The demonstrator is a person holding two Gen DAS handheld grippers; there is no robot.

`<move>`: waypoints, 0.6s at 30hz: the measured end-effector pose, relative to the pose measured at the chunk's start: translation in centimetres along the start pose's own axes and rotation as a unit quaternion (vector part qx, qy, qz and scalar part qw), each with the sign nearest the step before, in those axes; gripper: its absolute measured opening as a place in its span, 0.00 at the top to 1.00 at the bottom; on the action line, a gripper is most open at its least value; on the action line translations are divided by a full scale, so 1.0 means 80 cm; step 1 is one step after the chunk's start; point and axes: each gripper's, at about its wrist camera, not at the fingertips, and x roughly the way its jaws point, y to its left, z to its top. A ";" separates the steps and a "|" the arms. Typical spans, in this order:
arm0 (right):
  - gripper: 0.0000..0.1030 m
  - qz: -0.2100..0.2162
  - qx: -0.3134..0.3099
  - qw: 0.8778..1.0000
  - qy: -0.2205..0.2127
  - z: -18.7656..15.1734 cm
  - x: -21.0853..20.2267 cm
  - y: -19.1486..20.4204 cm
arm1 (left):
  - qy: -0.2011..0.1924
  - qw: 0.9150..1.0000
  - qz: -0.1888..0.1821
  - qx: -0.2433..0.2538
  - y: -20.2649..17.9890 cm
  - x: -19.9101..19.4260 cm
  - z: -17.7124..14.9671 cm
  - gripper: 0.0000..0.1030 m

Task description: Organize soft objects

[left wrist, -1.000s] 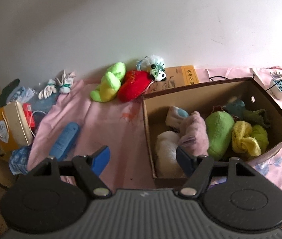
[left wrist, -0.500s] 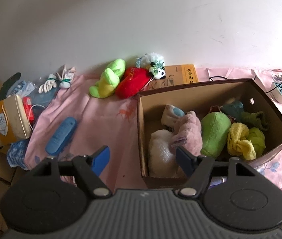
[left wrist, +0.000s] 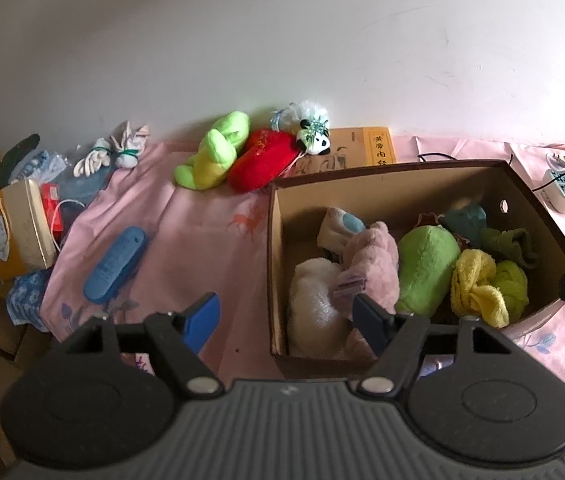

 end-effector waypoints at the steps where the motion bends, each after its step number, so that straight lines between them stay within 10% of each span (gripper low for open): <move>1: 0.73 0.000 0.000 1.000 0.001 -0.001 0.001 0.000 | 0.001 1.000 -0.001 -0.001 0.000 0.000 -0.001 0.29; 18: 0.73 0.002 -0.012 1.000 0.016 -0.008 0.012 0.000 | 0.011 1.000 -0.013 -0.002 -0.011 0.008 -0.009 0.29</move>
